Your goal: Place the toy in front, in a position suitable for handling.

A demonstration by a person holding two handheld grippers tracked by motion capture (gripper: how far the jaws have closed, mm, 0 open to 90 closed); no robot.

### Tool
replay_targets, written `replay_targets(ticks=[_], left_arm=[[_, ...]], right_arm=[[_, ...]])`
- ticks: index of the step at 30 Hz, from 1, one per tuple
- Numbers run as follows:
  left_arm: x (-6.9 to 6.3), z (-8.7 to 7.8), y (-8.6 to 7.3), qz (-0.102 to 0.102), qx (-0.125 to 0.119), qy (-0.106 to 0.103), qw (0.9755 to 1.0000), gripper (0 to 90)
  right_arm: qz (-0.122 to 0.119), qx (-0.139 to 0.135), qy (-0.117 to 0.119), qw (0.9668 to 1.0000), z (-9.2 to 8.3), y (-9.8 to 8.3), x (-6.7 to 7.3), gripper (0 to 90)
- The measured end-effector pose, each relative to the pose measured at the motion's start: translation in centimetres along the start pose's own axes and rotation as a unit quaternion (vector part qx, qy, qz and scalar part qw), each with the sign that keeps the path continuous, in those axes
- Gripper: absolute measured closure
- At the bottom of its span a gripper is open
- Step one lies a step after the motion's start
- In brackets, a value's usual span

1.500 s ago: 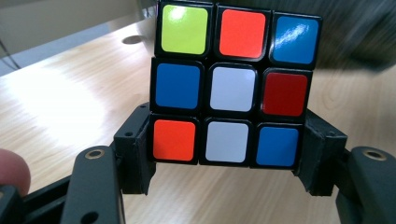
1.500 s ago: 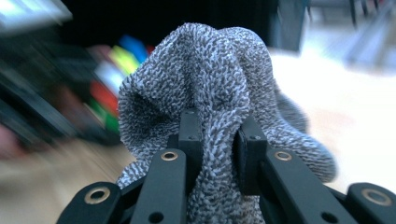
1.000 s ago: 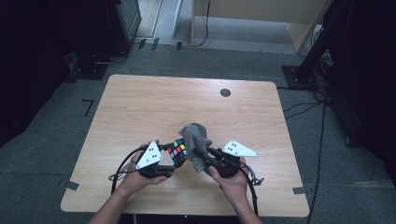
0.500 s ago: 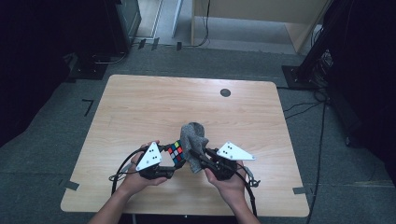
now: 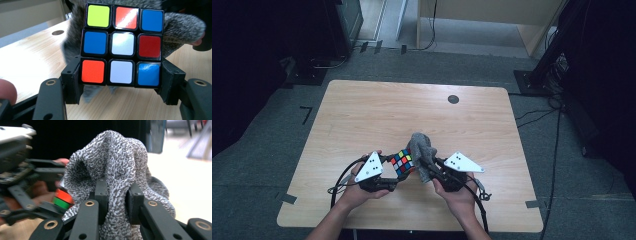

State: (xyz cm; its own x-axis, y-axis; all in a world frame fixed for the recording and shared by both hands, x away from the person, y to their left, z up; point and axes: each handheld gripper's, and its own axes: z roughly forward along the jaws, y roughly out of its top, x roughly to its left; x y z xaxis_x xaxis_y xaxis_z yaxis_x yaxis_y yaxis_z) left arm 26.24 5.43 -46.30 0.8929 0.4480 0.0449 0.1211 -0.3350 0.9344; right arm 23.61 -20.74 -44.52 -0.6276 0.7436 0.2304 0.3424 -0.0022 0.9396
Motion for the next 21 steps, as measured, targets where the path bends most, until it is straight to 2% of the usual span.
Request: replay_targets(ticks=[1, 2, 4, 6, 8, 10, 12, 14, 15, 17, 19, 20, 21], left_arm=[[-0.1, 0.1, 0.0, 0.001, 0.000, 0.001, 1.0000, 34.2], [-0.1, 0.2, 0.0, 0.004, 0.002, 0.001, 1.0000, 34.1], [-0.2, 0.2, 0.0, 0.006, 0.003, -0.001, 1.0000, 34.2], [-0.2, 0.1, 0.0, 0.005, -0.001, 0.000, 1.0000, 34.2], [-0.1, -0.1, 0.1, 0.003, -0.006, -0.002, 1.0000, 34.2], [-0.1, -0.2, 0.1, 0.002, -0.006, -0.003, 1.0000, 34.2], [-0.2, 0.0, 0.1, 0.001, -0.004, -0.004, 1.0000, 34.2], [-0.3, 0.2, 0.0, 0.003, 0.001, -0.003, 1.0000, 34.2], [-0.3, 0.2, 0.0, 0.004, 0.002, -0.003, 1.0000, 34.2], [-0.2, 0.1, 0.1, -0.001, -0.003, -0.003, 1.0000, 34.2], [-0.1, -0.1, 0.2, -0.005, -0.007, -0.003, 1.0000, 34.2], [0.0, -0.2, 0.2, -0.008, -0.008, -0.003, 0.9999, 34.2], [0.1, -0.2, 0.1, -0.011, -0.010, -0.004, 0.9999, 34.2]], right_arm=[[0.005, -0.003, 0.003, 1.0000, -0.1, 0.0, 0.1, 76.1], [0.000, -0.009, 0.011, 0.9999, -0.2, 0.1, 0.4, 76.0], [-0.011, -0.025, 0.045, 0.9986, -0.3, 0.6, 1.4, 75.8], [-0.021, -0.025, 0.044, 0.9985, -0.3, 0.9, 1.9, 75.8], [-0.009, -0.025, 0.040, 0.9989, -0.1, 0.6, 1.1, 75.7], [0.009, -0.006, 0.009, 0.9999, -0.1, 0.2, 0.1, 75.7], [0.022, -0.007, 0.012, 0.9997, -0.2, 0.0, -0.1, 75.7], [0.006, -0.020, 0.031, 0.9993, -0.3, 0.4, 0.9, 75.4], [-0.010, -0.023, 0.037, 0.9990, -0.3, 0.7, 1.4, 75.4], [-0.027, -0.021, 0.026, 0.9991, -0.3, 0.9, 1.9, 75.4], [-0.050, -0.018, -0.007, 0.9985, -0.2, 0.6, 1.6, 75.8], [-0.053, -0.009, -0.025, 0.9982, -0.1, 0.4, 1.3, 75.8], [-0.041, -0.003, -0.030, 0.9987, -0.1, 0.2, 0.8, 75.8]])
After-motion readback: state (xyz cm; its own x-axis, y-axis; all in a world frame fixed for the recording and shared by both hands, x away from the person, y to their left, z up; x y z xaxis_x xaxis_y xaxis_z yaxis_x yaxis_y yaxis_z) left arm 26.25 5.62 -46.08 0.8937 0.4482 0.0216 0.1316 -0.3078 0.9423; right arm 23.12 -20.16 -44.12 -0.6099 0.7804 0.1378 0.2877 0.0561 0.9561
